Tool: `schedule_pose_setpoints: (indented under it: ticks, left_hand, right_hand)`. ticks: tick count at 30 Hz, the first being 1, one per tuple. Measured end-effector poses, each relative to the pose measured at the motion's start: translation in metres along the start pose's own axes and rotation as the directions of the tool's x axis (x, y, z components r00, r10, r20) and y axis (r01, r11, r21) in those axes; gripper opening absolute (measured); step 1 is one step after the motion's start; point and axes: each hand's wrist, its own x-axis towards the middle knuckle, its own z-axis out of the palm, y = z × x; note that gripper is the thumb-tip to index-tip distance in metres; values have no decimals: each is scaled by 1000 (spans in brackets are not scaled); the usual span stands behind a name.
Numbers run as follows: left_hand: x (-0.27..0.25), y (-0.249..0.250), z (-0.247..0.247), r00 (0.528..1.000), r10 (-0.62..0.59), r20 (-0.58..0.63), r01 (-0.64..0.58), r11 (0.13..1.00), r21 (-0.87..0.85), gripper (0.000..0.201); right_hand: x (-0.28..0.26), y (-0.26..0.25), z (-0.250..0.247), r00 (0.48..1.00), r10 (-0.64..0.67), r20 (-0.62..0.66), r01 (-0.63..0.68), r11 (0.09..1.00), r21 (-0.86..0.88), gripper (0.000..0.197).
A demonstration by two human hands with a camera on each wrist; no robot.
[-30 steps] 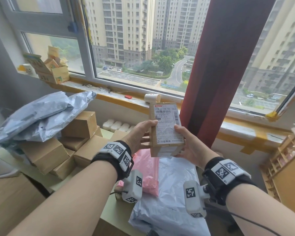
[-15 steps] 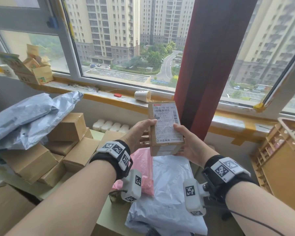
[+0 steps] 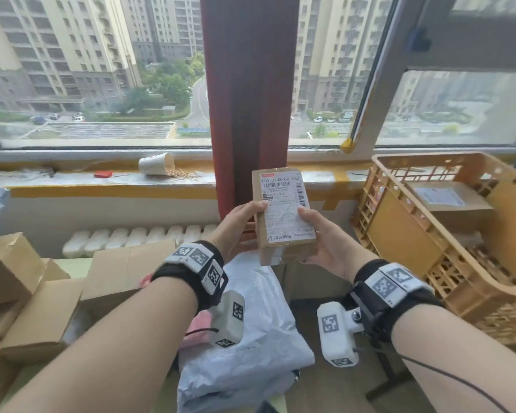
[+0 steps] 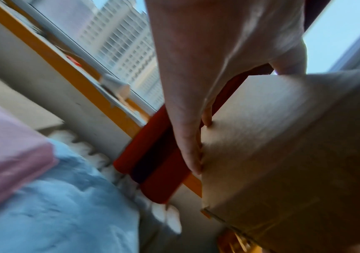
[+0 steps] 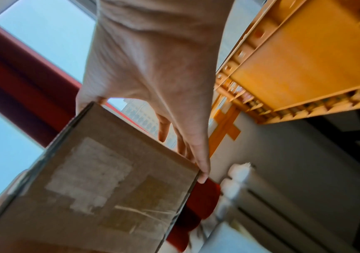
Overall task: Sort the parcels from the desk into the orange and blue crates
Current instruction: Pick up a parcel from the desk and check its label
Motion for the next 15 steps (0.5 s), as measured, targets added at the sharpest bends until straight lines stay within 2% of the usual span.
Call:
schedule_pose_setpoints:
  ticks: [4,7,10,15]
  left_hand:
    - [20,4,45,995,-7,101,3,999,43,24]
    - [33,7,83,988,-4,151,-4,999,50,24]
    - [43,10,124,983,2,184,-10,999,44,35]
    - [53,26,204,976,14,216,-19,1000,24,41]
  right_hand:
    - [-27,-3,-36,983,-15,-181,24,999,47,40]
    - [-48,-8,-64,961,-33,-276,44,998,33,45]
    - [-70,-16,-98,942,-61,-331,73,997,22,53]
    - [-116,-41,-158,924,-145,-353,144,989,-27,39]
